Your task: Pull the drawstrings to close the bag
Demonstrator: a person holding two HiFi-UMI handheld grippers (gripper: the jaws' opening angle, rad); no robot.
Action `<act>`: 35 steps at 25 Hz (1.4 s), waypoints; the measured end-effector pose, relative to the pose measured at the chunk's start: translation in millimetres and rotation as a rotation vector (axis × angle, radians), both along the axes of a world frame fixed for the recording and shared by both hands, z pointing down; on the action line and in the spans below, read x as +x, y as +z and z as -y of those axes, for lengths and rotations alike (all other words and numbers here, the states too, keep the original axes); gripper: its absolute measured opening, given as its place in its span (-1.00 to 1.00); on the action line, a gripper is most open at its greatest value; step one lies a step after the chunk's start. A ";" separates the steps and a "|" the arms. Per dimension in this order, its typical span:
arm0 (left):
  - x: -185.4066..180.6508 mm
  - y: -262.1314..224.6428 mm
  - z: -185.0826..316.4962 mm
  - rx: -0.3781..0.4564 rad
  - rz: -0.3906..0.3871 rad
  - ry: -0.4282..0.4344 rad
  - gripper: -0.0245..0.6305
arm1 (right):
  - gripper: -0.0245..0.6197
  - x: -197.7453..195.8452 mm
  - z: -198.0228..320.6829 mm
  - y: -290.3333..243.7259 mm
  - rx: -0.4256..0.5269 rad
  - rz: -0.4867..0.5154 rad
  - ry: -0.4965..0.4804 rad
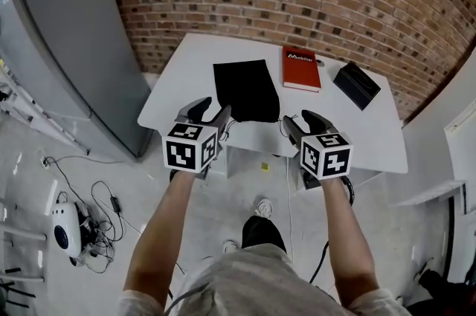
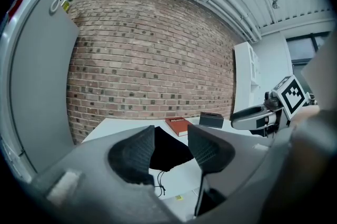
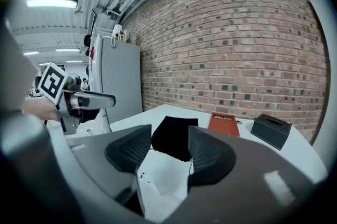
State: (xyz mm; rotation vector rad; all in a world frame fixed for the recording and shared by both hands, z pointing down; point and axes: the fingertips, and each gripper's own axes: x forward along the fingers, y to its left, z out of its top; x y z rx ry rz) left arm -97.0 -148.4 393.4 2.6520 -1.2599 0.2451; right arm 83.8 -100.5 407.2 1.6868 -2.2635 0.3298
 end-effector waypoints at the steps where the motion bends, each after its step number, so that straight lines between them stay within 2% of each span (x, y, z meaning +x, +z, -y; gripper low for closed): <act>1: 0.0 3.4 1.6 -0.005 0.003 -0.003 -0.31 | -0.24 -0.2 2.3 4.9 -0.009 -0.003 -0.008; 14: 13.4 74.0 32.7 -0.130 0.129 0.038 -0.31 | -0.25 10.6 45.0 68.9 -0.137 -0.032 -0.077; 35: 50.4 186.7 65.8 -0.351 0.350 0.179 -0.31 | -0.30 32.5 86.5 159.8 -0.332 -0.123 -0.185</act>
